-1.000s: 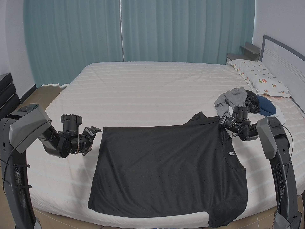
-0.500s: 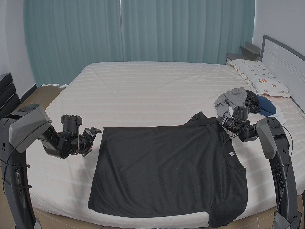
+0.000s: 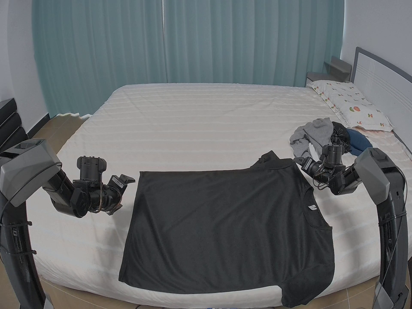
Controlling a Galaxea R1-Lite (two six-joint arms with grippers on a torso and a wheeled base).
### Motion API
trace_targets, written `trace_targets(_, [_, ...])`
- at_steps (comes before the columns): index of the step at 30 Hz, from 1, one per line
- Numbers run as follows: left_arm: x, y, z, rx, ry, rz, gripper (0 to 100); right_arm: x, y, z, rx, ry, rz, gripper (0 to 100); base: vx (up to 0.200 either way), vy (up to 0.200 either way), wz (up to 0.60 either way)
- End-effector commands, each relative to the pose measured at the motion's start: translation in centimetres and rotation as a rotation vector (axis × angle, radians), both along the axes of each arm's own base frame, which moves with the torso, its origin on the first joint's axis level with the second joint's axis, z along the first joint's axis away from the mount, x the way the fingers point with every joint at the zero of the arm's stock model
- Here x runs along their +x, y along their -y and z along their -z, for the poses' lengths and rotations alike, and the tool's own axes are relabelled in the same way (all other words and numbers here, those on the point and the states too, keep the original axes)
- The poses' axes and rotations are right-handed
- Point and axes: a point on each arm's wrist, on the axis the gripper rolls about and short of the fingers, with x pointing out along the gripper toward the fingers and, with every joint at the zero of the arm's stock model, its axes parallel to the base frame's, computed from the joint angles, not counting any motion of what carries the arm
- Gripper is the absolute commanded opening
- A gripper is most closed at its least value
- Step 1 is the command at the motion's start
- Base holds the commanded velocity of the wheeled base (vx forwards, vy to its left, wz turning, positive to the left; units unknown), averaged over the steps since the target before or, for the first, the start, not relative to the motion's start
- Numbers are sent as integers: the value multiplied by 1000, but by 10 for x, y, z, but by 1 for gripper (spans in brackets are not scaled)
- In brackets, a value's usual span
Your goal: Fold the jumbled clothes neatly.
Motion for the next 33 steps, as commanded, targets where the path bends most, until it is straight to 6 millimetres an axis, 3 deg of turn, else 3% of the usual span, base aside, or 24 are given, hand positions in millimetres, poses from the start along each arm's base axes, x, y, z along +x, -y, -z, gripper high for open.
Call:
trace_targets(1, [-71, -3, -31, -53, 31, 78, 100, -124, -12, -70, 128, -5, -70, 100, 0, 0, 0])
trace_targets(3, [-85, -1, -28, -55, 12, 89, 100, -141, -13, -72, 197, -20, -77, 100, 0, 0, 0])
trace_targets(7, [-103, 7, -19, -58, -28, 115, 100, -170, -11, -56, 244, -78, -62, 100, 0, 0, 0])
trace_targets(13, [-120, 7, -6, -55, -76, 119, 100, -207, -14, -37, 252, -114, -76, 100, -200, 0, 0])
trace_targets(16, [-130, 5, -4, -52, -82, 123, 100, -216, -14, -28, 256, -132, -72, 100, -200, 0, 0])
trace_targets(22, [-141, 4, -1, -52, -51, 125, 100, -227, -18, -31, 287, -117, -74, 100, -200, 0, 0])
trace_targets(33, [-144, 9, 0, -57, -44, 141, 100, -235, -22, -27, 289, -130, -85, 100, 0, 0, 0])
